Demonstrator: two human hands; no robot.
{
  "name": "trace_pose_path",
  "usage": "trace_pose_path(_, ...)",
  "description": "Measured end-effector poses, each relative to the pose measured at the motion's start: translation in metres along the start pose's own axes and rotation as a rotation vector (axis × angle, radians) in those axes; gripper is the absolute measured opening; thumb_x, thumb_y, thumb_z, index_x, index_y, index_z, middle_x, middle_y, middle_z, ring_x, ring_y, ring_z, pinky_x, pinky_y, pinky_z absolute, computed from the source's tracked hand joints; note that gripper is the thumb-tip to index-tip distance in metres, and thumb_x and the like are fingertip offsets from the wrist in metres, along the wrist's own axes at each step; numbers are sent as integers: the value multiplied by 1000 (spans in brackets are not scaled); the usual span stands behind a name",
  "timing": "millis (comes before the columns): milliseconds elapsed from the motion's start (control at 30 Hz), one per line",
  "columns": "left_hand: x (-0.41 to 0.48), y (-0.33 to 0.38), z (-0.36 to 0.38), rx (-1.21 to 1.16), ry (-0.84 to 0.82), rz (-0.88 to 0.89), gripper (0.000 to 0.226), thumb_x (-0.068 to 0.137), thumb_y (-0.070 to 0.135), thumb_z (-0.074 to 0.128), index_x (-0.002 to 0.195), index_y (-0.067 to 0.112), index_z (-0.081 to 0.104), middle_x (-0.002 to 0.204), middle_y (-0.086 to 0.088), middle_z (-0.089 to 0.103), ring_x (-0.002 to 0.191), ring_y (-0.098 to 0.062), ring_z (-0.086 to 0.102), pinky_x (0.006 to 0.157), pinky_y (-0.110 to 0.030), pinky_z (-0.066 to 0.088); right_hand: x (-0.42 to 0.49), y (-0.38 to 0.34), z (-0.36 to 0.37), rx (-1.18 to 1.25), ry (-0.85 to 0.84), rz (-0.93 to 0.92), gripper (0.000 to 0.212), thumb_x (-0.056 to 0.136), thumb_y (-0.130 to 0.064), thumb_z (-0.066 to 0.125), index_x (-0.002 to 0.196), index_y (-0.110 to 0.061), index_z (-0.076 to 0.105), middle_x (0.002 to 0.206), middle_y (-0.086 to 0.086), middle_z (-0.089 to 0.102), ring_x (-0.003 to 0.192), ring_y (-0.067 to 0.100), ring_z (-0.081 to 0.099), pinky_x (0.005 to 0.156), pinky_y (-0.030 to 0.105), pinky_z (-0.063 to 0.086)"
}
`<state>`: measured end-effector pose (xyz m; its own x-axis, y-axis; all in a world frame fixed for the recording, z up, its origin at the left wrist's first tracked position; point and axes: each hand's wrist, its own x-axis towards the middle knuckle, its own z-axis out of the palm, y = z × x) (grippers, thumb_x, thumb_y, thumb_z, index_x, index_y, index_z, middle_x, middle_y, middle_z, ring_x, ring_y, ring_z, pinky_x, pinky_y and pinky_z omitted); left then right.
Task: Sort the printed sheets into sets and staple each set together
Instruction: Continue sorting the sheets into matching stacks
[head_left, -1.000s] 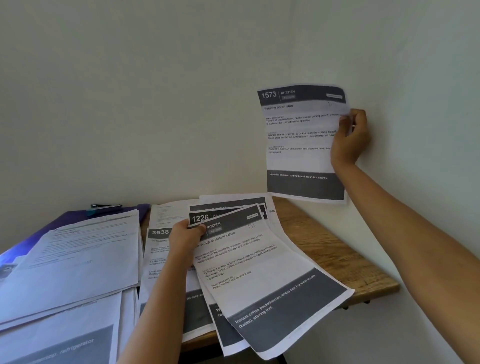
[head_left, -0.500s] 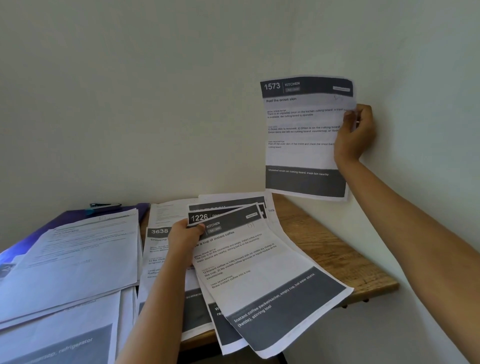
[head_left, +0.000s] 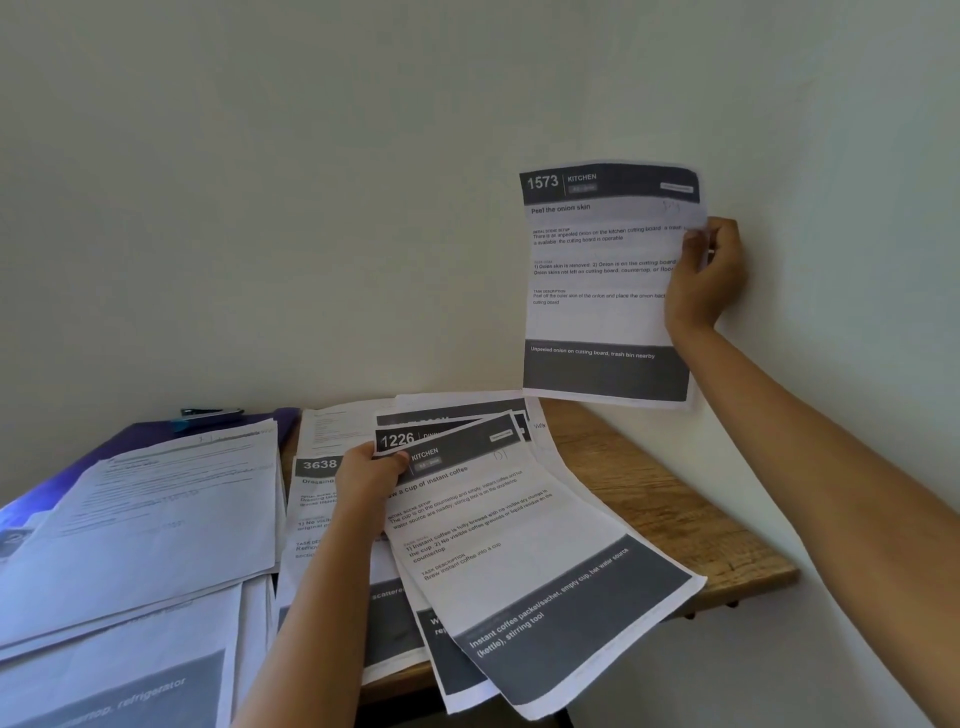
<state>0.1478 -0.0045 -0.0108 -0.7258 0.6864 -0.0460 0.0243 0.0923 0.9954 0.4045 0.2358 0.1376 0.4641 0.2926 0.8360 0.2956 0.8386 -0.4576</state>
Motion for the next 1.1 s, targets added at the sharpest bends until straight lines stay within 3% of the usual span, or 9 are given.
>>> trace_pose_path(200, 1, 1, -2, 7, 15, -24, 7, 92, 11, 62, 91, 16, 57, 94, -14, 69, 75, -28, 68, 58, -34, 55, -3, -2, 4, 29, -25, 32, 19, 93, -11, 49, 94, 3, 61, 83, -1, 56, 70, 11, 47, 59, 7, 34)
trace_pose_path(367, 1, 3, -7, 1, 34, -30, 8, 92, 8, 62, 99, 10, 57, 90, -12, 67, 68, -23, 65, 51, -30, 48, -12, -2, 8, 71, -53, 88, 17, 94, -8, 48, 95, 5, 59, 79, -12, 53, 68, -10, 52, 61, 4, 35)
trace_pose_path(433, 2, 2, -9, -9, 33, -39, 11, 92, 7, 62, 102, 8, 57, 90, -13, 67, 67, -23, 65, 50, -31, 48, -16, -2, 11, 80, -57, 106, 16, 94, -7, 48, 94, 4, 59, 81, -5, 55, 68, -11, 51, 62, 5, 36)
trace_pose_path(633, 7, 2, -13, -30, 24, -77, 14, 90, 8, 65, 100, 10, 55, 91, -15, 68, 74, -27, 68, 63, -39, 56, -27, 1, 20, 91, -69, 130, 17, 95, -10, 49, 95, 3, 59, 85, 0, 57, 66, -8, 49, 62, 6, 38)
trace_pose_path(833, 11, 2, -15, -29, 29, -60, 10, 90, 9, 65, 95, 12, 57, 90, -13, 68, 72, -26, 67, 61, -37, 55, -35, 3, 26, 98, -108, 162, 13, 95, -13, 48, 94, -6, 59, 85, 1, 57, 71, 10, 49, 61, 5, 36)
trace_pose_path(900, 10, 2, -15, -28, 24, -59, 10, 90, 10, 64, 91, 13, 55, 89, -13, 67, 72, -26, 67, 60, -36, 54, -36, 6, 28, 91, -128, 177, 10, 94, -13, 49, 94, -11, 59, 84, 1, 57, 72, 12, 49, 61, 7, 37)
trace_pose_path(1000, 9, 4, -16, -19, 13, -58, 10, 91, 10, 63, 89, 12, 54, 87, -12, 66, 69, -24, 65, 56, -34, 52, -36, 13, 29, 72, -216, 238, 13, 95, -12, 51, 98, -3, 60, 88, 2, 58, 71, 9, 51, 61, 4, 39)
trace_pose_path(1100, 8, 5, -16, -17, 2, -54, 10, 91, 11, 64, 90, 12, 53, 87, -12, 66, 69, -24, 66, 55, -33, 51, -38, 20, 29, 53, -296, 308, 5, 95, -13, 53, 95, -11, 58, 90, 3, 59, 77, 13, 54, 67, 13, 45)
